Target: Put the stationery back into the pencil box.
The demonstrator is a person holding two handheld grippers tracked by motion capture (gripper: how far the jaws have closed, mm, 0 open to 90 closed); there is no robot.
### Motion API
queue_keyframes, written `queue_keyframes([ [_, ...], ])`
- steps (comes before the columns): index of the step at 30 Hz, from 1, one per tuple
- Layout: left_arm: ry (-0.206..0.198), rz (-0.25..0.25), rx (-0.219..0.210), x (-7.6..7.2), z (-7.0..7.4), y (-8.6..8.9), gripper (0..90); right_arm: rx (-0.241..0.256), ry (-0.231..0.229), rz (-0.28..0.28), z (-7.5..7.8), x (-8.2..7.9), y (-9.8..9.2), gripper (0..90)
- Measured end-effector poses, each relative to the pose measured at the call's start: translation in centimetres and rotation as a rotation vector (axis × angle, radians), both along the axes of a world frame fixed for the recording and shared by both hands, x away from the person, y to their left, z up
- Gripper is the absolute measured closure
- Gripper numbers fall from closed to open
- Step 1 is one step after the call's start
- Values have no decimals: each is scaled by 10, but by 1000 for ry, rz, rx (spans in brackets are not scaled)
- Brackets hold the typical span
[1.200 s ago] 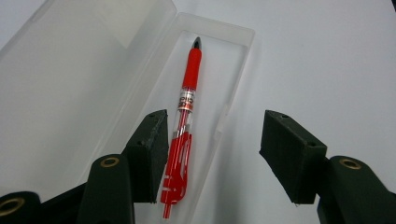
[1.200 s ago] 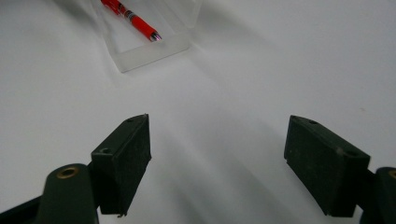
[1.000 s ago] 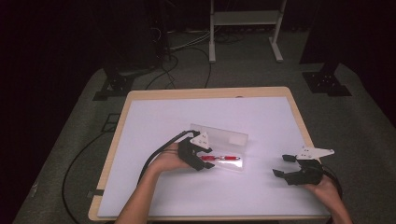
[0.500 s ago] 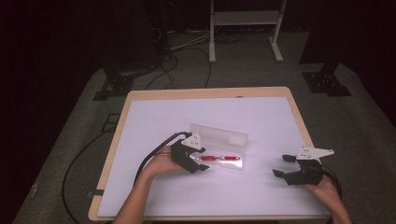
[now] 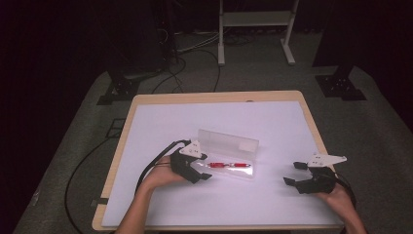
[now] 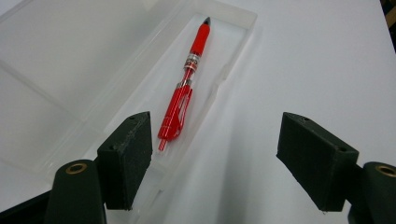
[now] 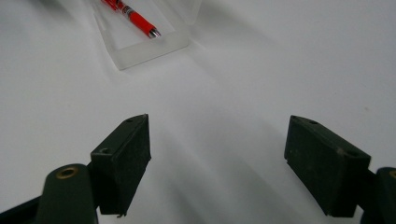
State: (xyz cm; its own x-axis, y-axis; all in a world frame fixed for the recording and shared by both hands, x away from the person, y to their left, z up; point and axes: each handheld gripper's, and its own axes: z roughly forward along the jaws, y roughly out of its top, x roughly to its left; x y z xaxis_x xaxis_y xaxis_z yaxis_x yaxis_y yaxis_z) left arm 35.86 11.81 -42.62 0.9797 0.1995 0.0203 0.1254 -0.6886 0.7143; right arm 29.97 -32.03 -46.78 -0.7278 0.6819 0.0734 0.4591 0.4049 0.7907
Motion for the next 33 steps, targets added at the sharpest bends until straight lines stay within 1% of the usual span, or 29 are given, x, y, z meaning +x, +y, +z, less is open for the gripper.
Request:
queue_keyframes([
  [5, -6, 22, -6, -2, 0, 7, 243, -1, 3, 1, 0, 0, 0, 219],
  [6, -3, 30, -17, -3, -1, 8, 237, -3, 2, 1, 0, 0, 0, 219],
  [7, -8, 32, -23, -4, 0, 10, 238, -2, 2, 2, -1, 0, 1, 219],
  [9, -9, 37, -26, -5, 0, 13, 238, -5, 1, 4, -1, 0, 1, 219],
  [15, -18, 55, -27, -8, 0, 20, 220, -4, 3, 3, -1, 0, 2, 219],
  [18, -14, 68, -30, -9, -2, 24, 215, -5, 4, 3, -1, 0, 2, 219],
  [20, -7, 75, -20, -10, -2, 26, 207, -3, 4, 2, -1, 0, 2, 219],
  [24, -14, 77, -36, -13, -2, 31, 203, -5, 4, 2, -1, 0, 3, 219],
  [27, -8, 89, -42, -14, -5, 36, 202, -5, 4, 1, -2, 0, 3, 219],
  [29, -12, 92, -40, -15, -6, 38, 202, -6, 8, 1, -2, 0, 3, 219],
  [31, -6, 99, -32, -16, -7, 40, 197, -6, 9, 1, -2, 0, 3, 219],
  [33, -14, 103, -41, -17, -7, 42, 196, -10, 11, 1, -3, 0, 4, 219],
])
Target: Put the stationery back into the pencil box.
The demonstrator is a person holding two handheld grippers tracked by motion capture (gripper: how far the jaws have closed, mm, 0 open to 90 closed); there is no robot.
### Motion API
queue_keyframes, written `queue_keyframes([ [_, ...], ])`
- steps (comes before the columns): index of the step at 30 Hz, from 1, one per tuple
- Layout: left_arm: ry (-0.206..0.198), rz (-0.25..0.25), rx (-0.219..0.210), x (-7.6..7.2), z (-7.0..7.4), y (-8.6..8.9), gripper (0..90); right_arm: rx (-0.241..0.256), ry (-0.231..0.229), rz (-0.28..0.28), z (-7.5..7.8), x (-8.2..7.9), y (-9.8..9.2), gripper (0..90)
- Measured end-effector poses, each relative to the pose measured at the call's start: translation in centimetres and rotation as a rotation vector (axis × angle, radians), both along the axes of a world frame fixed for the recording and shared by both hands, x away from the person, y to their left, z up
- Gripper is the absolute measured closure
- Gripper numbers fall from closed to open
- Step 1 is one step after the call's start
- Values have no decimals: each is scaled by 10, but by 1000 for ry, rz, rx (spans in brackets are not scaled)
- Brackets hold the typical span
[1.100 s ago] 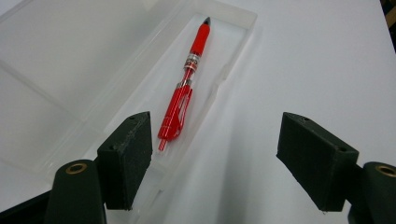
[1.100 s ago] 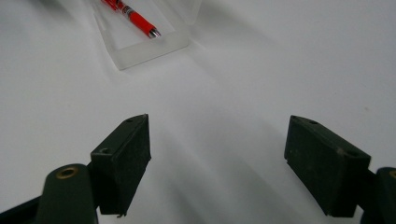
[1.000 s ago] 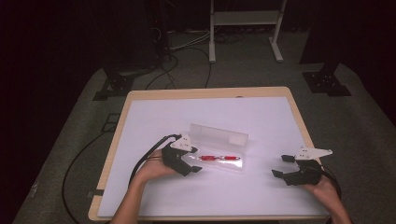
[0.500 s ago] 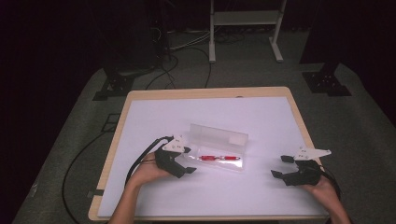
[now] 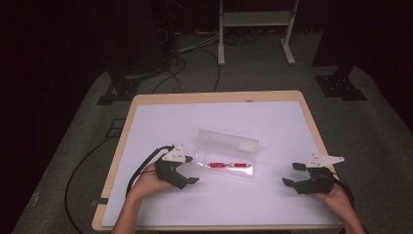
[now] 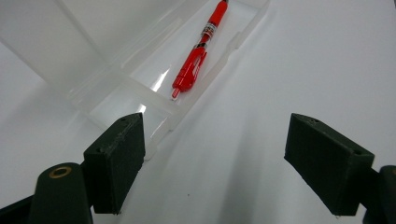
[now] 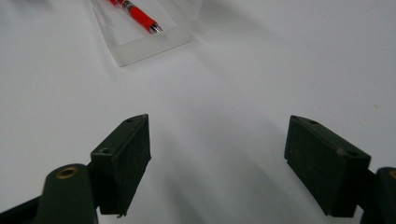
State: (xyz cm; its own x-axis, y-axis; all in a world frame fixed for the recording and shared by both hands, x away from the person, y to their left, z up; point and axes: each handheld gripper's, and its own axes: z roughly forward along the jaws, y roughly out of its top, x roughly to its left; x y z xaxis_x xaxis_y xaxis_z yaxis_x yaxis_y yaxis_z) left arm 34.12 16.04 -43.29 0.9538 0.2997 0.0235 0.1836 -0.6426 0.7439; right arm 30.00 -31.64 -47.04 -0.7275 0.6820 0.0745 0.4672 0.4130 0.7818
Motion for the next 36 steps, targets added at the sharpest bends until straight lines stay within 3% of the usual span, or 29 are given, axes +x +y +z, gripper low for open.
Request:
queue_keyframes([
  [30, -13, 71, -2, -23, -5, 38, 183, 0, 4, -1, -1, 0, 1, 219],
  [36, -31, 98, -26, -33, -8, 49, 182, 4, 9, -4, -2, -1, 1, 219],
])
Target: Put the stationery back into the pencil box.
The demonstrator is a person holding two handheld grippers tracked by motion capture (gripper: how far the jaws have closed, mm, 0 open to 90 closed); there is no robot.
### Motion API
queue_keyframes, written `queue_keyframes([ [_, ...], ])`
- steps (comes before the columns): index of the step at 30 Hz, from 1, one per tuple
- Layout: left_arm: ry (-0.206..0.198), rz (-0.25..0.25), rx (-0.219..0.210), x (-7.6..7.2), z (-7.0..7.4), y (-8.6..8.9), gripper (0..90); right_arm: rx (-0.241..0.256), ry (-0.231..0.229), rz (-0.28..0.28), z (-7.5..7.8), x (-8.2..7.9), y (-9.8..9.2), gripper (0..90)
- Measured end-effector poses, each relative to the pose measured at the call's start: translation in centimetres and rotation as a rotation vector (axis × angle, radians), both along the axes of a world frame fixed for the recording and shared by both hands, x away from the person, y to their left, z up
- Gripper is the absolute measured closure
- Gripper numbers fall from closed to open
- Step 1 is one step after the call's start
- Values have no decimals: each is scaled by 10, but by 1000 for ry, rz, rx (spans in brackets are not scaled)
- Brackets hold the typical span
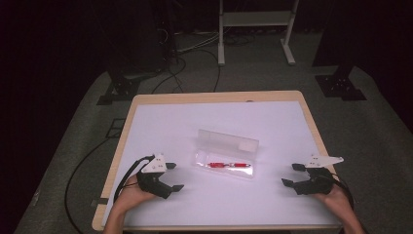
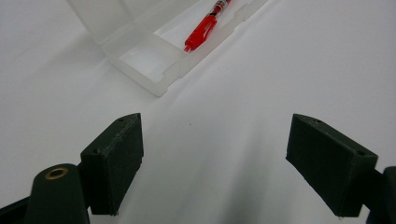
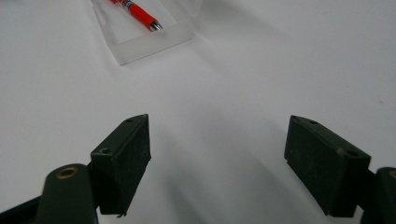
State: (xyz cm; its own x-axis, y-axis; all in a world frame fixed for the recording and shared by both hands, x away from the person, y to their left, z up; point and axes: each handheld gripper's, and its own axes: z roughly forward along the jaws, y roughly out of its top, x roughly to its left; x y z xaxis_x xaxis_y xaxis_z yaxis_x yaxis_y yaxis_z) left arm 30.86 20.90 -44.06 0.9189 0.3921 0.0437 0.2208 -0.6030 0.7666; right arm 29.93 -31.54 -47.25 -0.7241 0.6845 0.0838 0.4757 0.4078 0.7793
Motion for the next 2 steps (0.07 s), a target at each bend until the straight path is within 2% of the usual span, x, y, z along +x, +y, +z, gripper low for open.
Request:
queue_keyframes([
  [2, -6, 18, -19, -5, -2, 4, 181, 7, -3, -8, 0, -2, 0, 219],
])
